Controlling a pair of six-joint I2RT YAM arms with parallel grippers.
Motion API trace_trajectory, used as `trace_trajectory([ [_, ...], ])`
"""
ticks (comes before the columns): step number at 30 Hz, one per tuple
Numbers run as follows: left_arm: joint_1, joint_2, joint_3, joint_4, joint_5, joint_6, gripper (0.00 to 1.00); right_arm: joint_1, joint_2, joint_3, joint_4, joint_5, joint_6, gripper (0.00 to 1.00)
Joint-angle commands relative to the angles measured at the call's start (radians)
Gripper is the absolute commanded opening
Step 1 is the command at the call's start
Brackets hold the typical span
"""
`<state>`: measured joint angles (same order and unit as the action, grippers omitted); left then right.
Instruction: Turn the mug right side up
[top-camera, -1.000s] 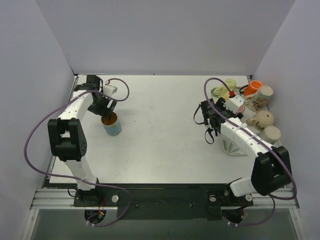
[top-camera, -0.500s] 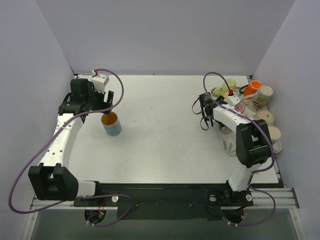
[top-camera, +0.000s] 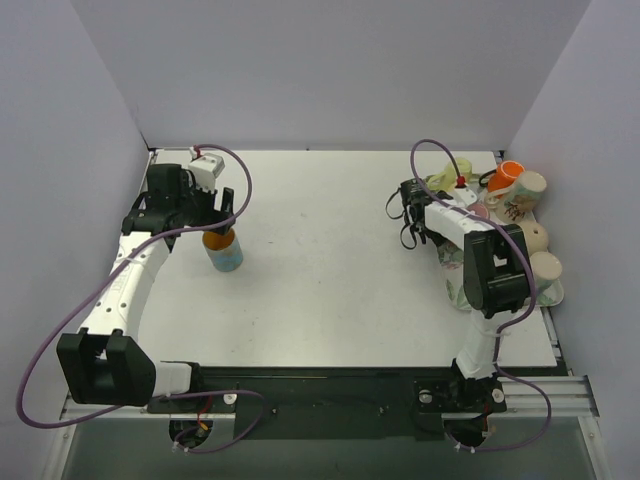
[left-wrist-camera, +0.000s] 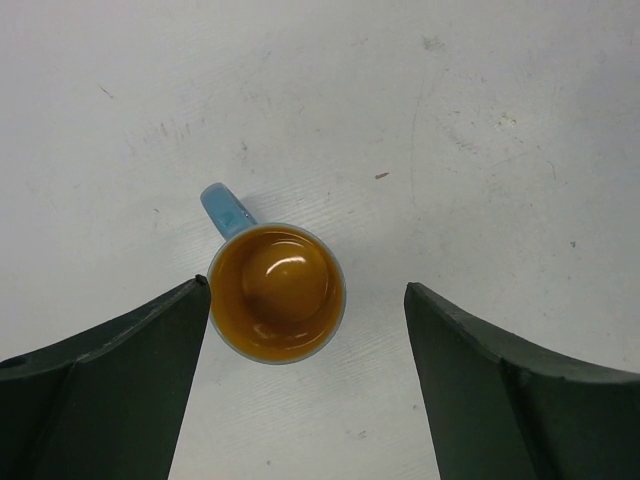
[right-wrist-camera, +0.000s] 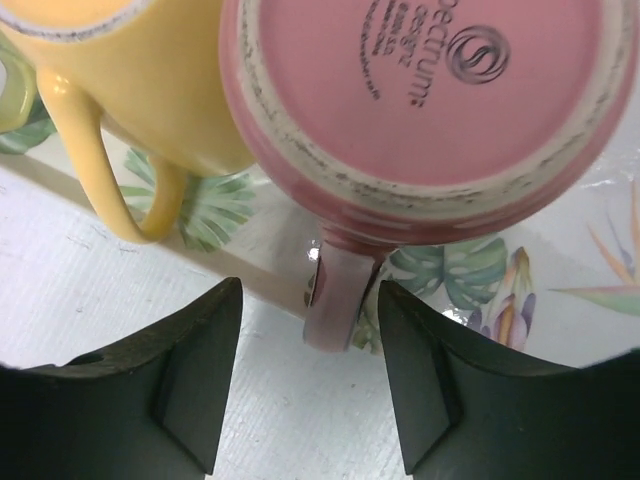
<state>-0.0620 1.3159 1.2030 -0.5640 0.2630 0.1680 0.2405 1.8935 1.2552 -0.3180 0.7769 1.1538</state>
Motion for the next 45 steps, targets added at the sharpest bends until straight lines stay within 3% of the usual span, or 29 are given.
trace_trajectory([
  [1, -0.009, -0.030, 0.010, 0.044, 0.028, -0.002, 0.89, -0.013, 0.019, 0.033, -0.024, -0.005, 0.020, 0.48],
  [3, -0.009, -0.030, 0.006, 0.042, 0.027, 0.001, 0.89, -0.023, 0.010, 0.016, 0.008, -0.016, 0.003, 0.33],
  [4, -0.009, -0.032, 0.006, 0.041, 0.025, 0.004, 0.89, -0.030, 0.006, 0.003, 0.019, -0.024, -0.005, 0.07],
  [5, -0.010, -0.030, 0.006, 0.041, 0.025, 0.002, 0.89, -0.030, -0.005, -0.006, 0.022, -0.033, -0.008, 0.00],
  [10, -0.018, -0.026, 0.010, 0.032, 0.024, 0.016, 0.89, -0.038, -0.123, -0.123, 0.105, -0.071, -0.055, 0.00],
  [14, -0.056, -0.026, 0.018, 0.013, 0.045, 0.044, 0.89, -0.038, -0.307, -0.230, 0.192, -0.137, -0.144, 0.00],
  [20, -0.174, -0.029, 0.012, 0.015, 0.120, 0.129, 0.89, -0.044, -0.585, -0.347, 0.250, -0.318, -0.247, 0.00],
  [27, -0.311, 0.032, -0.042, 0.137, 0.171, 0.171, 0.90, -0.085, -0.700, -0.407, 0.257, -0.447, -0.266, 0.00],
  [32, -0.504, 0.115, -0.013, 0.128, 0.061, 0.191, 0.90, -0.129, -0.688, -0.435, 0.301, -0.580, -0.223, 0.00],
  [37, -0.637, 0.108, -0.086, 0.315, -0.004, 0.186, 0.90, -0.112, -0.780, -0.450, 0.309, -0.643, -0.119, 0.00],
  [41, -0.767, 0.055, -0.100, 0.395, -0.106, 0.263, 0.90, -0.064, -0.901, -0.476, 0.376, -0.694, 0.033, 0.00],
  [45, -0.847, 0.077, -0.088, 0.417, -0.183, 0.263, 0.90, 0.049, -0.958, -0.484, 0.417, -0.631, 0.145, 0.00],
])
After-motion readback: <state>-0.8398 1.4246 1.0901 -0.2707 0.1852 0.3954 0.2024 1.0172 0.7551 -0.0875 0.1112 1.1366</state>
